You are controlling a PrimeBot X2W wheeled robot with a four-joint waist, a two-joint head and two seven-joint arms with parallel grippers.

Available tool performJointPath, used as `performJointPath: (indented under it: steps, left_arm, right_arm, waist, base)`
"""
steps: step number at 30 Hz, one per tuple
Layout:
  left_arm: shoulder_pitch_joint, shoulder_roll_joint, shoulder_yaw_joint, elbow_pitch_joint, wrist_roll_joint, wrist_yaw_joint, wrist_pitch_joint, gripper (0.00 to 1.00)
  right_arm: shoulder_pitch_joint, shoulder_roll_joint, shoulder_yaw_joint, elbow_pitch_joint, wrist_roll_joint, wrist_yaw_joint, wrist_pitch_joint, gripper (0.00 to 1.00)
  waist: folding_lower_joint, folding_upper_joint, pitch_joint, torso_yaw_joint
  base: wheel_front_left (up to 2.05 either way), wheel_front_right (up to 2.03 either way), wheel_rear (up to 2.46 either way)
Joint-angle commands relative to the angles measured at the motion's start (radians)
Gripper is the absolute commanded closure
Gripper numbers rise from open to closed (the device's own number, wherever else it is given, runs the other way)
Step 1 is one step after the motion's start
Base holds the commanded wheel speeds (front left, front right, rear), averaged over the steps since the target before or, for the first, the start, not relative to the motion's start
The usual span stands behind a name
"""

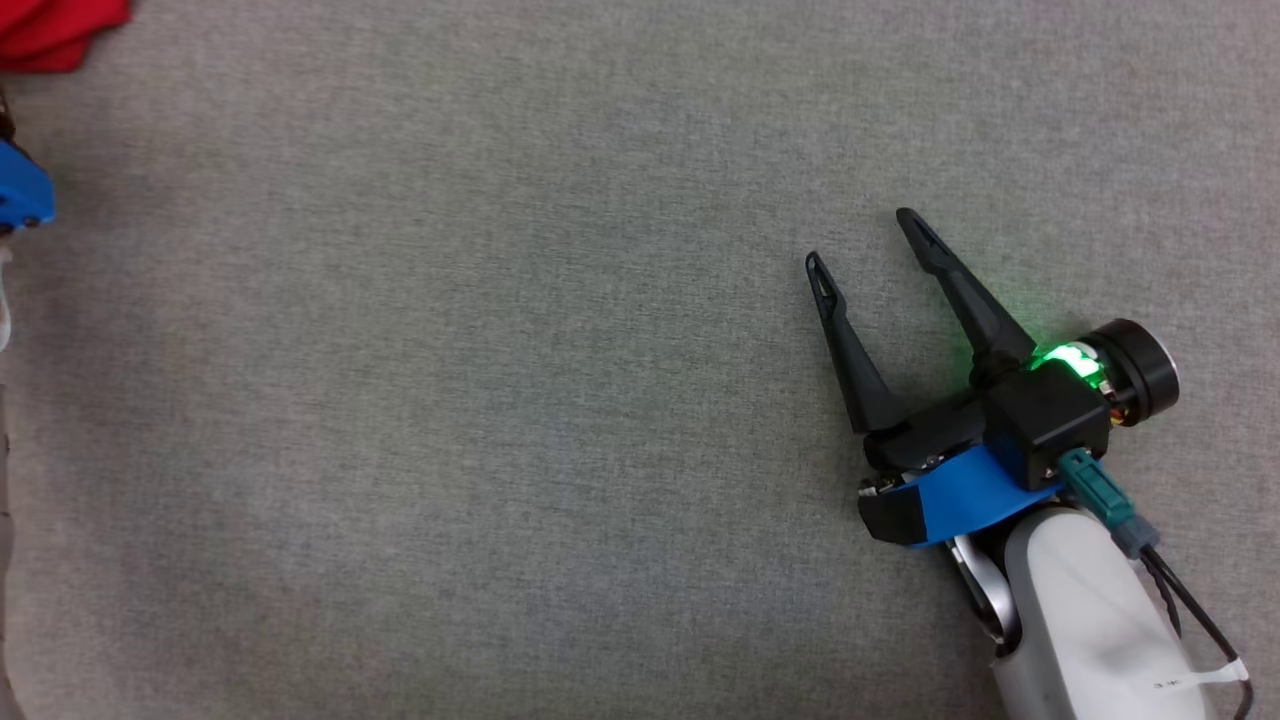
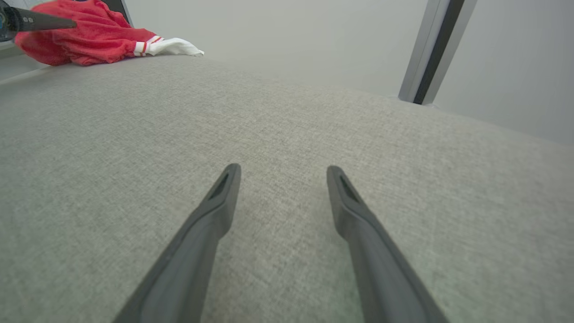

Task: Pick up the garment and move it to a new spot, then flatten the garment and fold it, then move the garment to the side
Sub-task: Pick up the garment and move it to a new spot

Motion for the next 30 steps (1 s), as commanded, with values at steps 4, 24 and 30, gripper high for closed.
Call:
performJointPath:
  steps: [4,24,30]
  left_arm:
    - [-0.053,0.027,-0.028,0.106,-0.002,-0.029,0.029,0.00]
    - [-0.059,0.077,-0.195,0.101,-0.081,-0.058,-0.033,1.00]
    - [-0.002,0.098,-0.313,-0.055,-0.135,-0.058,-0.004,1.00]
  right_arm:
    - [0.023,-0.013,-0.015,0.005,-0.005,-0.001,0.006,0.00]
    - [0.047,-0.008,-0.065,0.104,0.076,0.000,-0.068,0.00]
    - [0.102,-0.008,-0.097,0.179,0.117,0.000,-0.095,0.00]
  waist:
    - [-0.0002,0.0000,0.030,-0.019]
    - [-0.0002,0.0000,-0.178,-0.049]
    - [-0.0002,0.0000,-0.350,-0.088]
  base:
    - [0.00,0.00,0.00]
    - [0.00,0.00,0.00]
    - [0.00,0.00,0.00]
